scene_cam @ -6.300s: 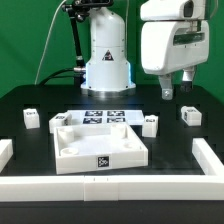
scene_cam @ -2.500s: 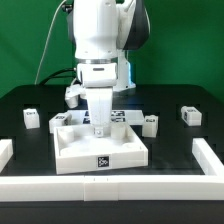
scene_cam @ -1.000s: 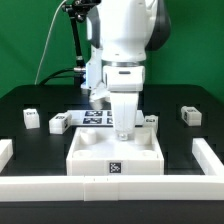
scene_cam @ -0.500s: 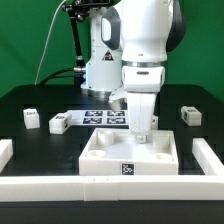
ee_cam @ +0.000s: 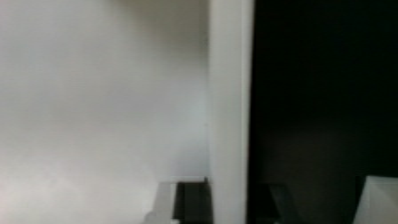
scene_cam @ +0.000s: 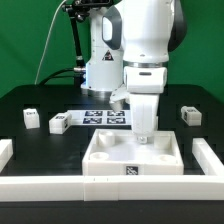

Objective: Assemble one leg

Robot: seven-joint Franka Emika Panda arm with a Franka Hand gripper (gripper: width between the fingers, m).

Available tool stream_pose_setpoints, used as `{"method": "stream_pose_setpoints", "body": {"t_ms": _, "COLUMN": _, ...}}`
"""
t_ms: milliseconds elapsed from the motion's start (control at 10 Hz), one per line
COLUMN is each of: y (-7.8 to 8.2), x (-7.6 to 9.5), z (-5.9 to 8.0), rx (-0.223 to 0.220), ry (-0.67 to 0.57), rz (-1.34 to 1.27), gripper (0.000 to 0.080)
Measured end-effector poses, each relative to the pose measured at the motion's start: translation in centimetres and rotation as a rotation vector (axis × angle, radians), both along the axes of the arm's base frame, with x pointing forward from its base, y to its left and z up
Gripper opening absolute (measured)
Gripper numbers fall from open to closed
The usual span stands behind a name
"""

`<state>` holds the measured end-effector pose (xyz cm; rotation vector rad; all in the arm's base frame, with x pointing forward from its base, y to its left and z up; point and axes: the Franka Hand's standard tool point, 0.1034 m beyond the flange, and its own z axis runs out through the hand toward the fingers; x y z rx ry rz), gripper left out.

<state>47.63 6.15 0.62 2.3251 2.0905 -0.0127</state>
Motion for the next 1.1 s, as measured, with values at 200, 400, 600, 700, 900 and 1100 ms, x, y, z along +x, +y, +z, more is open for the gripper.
{"method": "stream_pose_setpoints", "body": {"t_ms": 200, "y": 1.7, "x": 1.4, "z": 0.0, "rx": 0.001, "ry": -0.003, "rz": 0.032, "gripper": 0.0060}}
{"method": "stream_pose_setpoints", "body": {"t_ms": 400, "y": 2.4, "x": 2.4, "z": 0.0, "rx": -0.001, "ry": 0.005, "rz": 0.042, "gripper": 0.0060}}
{"method": "stream_pose_setpoints", "body": {"t_ms": 600, "y": 2.6, "x": 2.6, "z": 0.0, "rx": -0.006, "ry": 0.019, "rz": 0.043, "gripper": 0.0060}}
{"method": "stream_pose_setpoints", "body": {"t_ms": 700, "y": 2.6, "x": 2.6, "z": 0.0, "rx": -0.008, "ry": 0.023, "rz": 0.044, "gripper": 0.0060}}
{"method": "stream_pose_setpoints", "body": {"t_ms": 900, "y": 2.6, "x": 2.6, "z": 0.0, "rx": -0.008, "ry": 0.023, "rz": 0.043, "gripper": 0.0060}}
{"method": "stream_pose_setpoints", "body": {"t_ms": 1100, "y": 2.5, "x": 2.6, "z": 0.0, "rx": -0.008, "ry": 0.023, "rz": 0.043, "gripper": 0.0371}}
